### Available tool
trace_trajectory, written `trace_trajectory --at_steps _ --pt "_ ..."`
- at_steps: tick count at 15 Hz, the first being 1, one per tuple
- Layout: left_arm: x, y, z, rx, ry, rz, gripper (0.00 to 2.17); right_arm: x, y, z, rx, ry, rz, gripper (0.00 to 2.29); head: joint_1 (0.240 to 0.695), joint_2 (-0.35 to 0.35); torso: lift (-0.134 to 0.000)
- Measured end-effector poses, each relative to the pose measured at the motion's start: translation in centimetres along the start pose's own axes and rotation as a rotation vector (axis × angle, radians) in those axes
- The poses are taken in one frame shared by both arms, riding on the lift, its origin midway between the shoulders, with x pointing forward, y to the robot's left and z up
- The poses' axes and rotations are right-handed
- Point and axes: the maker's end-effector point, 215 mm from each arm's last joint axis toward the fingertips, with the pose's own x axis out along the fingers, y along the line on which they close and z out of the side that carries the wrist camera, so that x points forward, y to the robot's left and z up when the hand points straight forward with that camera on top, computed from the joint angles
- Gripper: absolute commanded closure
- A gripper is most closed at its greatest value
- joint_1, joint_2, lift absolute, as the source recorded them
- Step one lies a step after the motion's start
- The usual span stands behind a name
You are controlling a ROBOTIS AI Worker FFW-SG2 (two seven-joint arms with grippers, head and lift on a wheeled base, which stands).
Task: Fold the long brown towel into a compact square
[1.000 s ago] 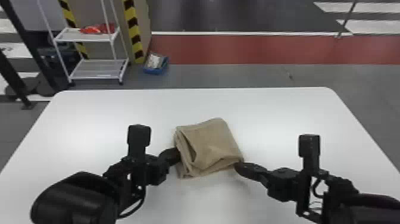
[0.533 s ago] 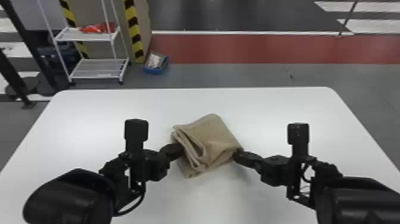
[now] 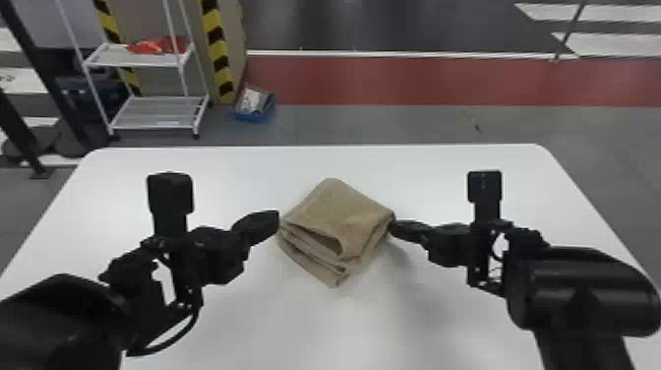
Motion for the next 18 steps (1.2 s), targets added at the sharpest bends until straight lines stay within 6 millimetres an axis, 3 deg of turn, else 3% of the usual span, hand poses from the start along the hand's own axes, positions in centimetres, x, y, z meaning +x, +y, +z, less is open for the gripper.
trace_trajectory --at_steps 5,6,9,11,13,15,18 --pt "-0.6 2.1 -1.2 0.014 0.022 0.042 1.73 3.3 -2.8 6.6 -0.062 -0.037 0.014 2.04 0.695 0.011 -0.123" --pt "-0.4 2.2 -1.7 0.012 0.03 0.045 1.73 3.8 -2.8 7.0 -0.076 -0.032 0.023 2.04 0.695 0.013 -0.123" --pt "0.7 2.3 -2.4 0.029 0.031 0.055 1.73 3.1 -2.0 3.5 -0.055 -0.017 0.064 2.04 0.695 0.018 -0.123" --pt "1.6 2.6 -2.0 0.04 0.007 0.061 1.73 0.1 -2.6 1.8 -0.01 -0.069 0.068 2.04 0.695 0.002 -0.123" --pt "2.9 3.0 -1.4 0.048 -0.023 0.06 1.73 -5.4 -5.5 1.1 0.026 -0.146 0.034 2.04 0.695 -0.035 -0.123" --pt "4.6 3.3 -1.9 0.057 -0.019 0.057 1.73 -10.3 -8.5 1.8 0.036 -0.234 -0.013 2.04 0.695 -0.113 -0.123" --pt "7.0 4.0 -3.5 0.089 0.004 0.061 1.73 -15.7 -11.0 2.6 0.033 -0.319 -0.059 2.04 0.695 -0.172 -0.123"
